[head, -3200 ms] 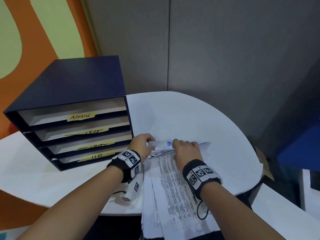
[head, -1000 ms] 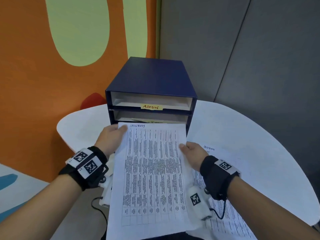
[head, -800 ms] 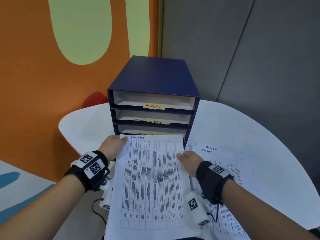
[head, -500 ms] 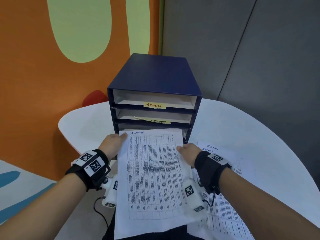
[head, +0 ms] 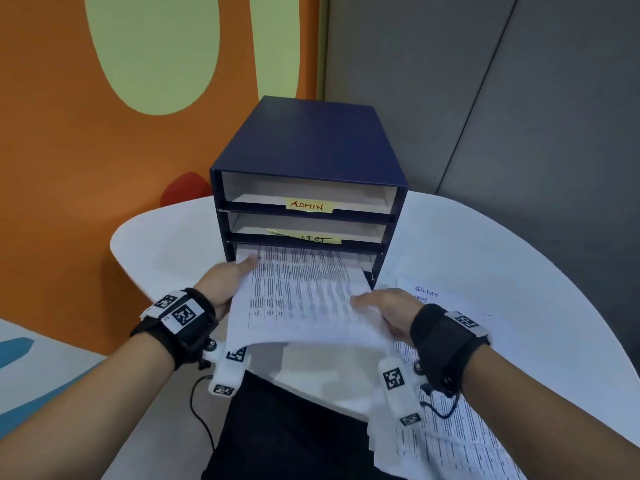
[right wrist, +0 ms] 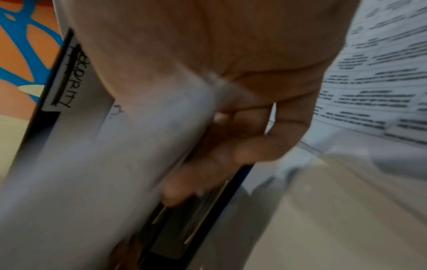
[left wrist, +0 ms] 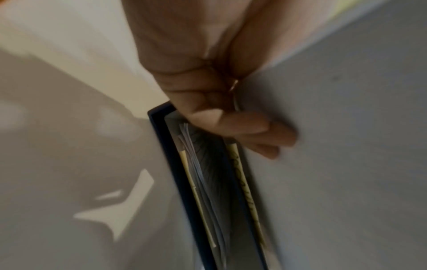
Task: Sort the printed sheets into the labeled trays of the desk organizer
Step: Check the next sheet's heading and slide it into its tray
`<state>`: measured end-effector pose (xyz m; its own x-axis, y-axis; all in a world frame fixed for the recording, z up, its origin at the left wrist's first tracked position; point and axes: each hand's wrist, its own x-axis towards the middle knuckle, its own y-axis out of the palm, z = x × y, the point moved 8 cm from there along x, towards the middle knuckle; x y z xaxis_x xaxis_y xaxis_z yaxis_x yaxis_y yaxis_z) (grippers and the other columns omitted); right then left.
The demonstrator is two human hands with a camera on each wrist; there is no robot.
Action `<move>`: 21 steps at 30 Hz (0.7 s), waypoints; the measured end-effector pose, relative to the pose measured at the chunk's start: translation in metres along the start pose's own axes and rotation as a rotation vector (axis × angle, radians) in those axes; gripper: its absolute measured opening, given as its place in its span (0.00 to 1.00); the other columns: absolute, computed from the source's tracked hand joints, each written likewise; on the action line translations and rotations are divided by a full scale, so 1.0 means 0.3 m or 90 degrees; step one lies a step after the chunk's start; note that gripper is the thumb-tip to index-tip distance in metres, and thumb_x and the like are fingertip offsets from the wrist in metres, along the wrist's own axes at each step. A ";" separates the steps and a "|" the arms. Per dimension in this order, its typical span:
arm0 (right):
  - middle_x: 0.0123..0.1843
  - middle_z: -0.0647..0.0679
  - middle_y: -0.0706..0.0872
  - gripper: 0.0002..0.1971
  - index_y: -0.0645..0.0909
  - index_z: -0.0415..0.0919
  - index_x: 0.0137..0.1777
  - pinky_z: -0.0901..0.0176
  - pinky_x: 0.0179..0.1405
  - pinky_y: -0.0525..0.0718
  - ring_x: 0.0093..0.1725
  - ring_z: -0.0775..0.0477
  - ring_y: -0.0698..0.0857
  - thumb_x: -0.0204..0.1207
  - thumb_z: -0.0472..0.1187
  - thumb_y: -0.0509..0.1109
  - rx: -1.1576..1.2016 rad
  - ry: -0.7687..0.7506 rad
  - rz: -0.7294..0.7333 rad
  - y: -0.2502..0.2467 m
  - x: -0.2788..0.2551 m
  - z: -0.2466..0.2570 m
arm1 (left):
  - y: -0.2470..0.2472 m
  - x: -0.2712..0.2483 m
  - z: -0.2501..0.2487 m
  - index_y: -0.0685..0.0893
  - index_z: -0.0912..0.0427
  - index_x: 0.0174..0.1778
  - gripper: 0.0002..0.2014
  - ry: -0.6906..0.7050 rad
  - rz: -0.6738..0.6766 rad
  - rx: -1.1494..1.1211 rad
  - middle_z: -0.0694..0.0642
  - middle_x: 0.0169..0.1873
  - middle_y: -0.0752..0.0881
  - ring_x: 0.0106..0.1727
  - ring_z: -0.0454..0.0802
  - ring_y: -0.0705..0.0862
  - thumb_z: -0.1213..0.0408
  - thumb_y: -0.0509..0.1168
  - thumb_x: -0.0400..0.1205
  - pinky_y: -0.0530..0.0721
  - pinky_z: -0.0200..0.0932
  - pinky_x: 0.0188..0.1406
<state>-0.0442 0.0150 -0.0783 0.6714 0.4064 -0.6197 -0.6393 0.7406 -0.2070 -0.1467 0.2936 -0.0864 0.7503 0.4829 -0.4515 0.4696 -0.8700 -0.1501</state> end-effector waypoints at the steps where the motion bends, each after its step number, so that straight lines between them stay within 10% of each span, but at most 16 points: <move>1: 0.50 0.39 0.86 0.21 0.80 0.36 0.61 0.57 0.39 0.83 0.43 0.46 0.81 0.74 0.48 0.76 0.021 -0.008 -0.003 0.000 -0.011 -0.003 | 0.009 0.002 -0.002 0.85 0.69 0.61 0.28 -0.006 0.010 -0.043 0.68 0.54 0.91 0.54 0.66 0.90 0.44 0.65 0.84 0.84 0.62 0.63; 4: 0.66 0.45 0.72 0.09 0.76 0.45 0.49 0.56 0.42 0.81 0.39 0.51 0.80 0.78 0.46 0.72 0.081 -0.069 -0.085 -0.022 -0.009 0.045 | 0.059 -0.045 -0.033 0.87 0.61 0.56 0.21 -0.019 0.106 -0.112 0.62 0.47 0.92 0.39 0.56 0.91 0.46 0.66 0.82 0.88 0.47 0.42; 5: 0.46 0.44 0.81 0.09 0.75 0.45 0.51 0.58 0.34 0.78 0.36 0.51 0.81 0.80 0.47 0.71 0.105 -0.079 -0.116 -0.028 -0.003 0.067 | 0.063 -0.063 -0.040 0.87 0.59 0.53 0.20 -0.023 0.138 -0.100 0.58 0.41 0.92 0.30 0.51 0.87 0.46 0.70 0.77 0.84 0.38 0.28; 8: 0.46 0.48 0.77 0.13 0.78 0.42 0.57 0.65 0.18 0.62 0.30 0.50 0.84 0.79 0.49 0.69 0.185 -0.071 -0.140 -0.017 0.029 0.104 | 0.028 -0.080 -0.039 0.83 0.62 0.48 0.21 -0.028 0.149 -0.005 0.56 0.34 0.92 0.16 0.40 0.74 0.53 0.79 0.67 0.69 0.29 0.11; 13: 0.35 0.48 0.91 0.09 0.82 0.38 0.51 0.64 0.21 0.63 0.19 0.53 0.72 0.77 0.42 0.71 0.203 -0.063 -0.096 -0.008 0.021 0.081 | 0.017 -0.056 -0.080 0.82 0.66 0.51 0.08 0.038 0.082 -0.154 0.64 0.51 0.92 0.29 0.39 0.88 0.66 0.70 0.80 0.84 0.27 0.25; 16: 0.41 0.46 0.91 0.12 0.85 0.32 0.55 0.62 0.28 0.73 0.29 0.50 0.86 0.73 0.35 0.76 0.267 -0.118 -0.104 -0.031 0.017 0.087 | 0.054 -0.064 -0.110 0.76 0.66 0.47 0.03 0.099 0.092 -0.352 0.71 0.63 0.86 0.58 0.51 0.91 0.75 0.65 0.83 0.88 0.31 0.46; 21: 0.46 0.42 0.93 0.17 0.79 0.34 0.62 0.61 0.31 0.75 0.33 0.48 0.89 0.74 0.29 0.73 0.264 -0.137 -0.096 -0.051 0.000 0.073 | 0.101 -0.104 -0.119 0.75 0.62 0.38 0.07 0.094 0.130 -0.321 0.71 0.64 0.86 0.62 0.54 0.89 0.73 0.67 0.78 0.89 0.35 0.52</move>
<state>-0.0263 0.0152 -0.0585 0.8353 0.3472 -0.4263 -0.3552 0.9326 0.0636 -0.1395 0.2557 -0.0454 0.8895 0.3496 -0.2943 0.4449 -0.8095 0.3831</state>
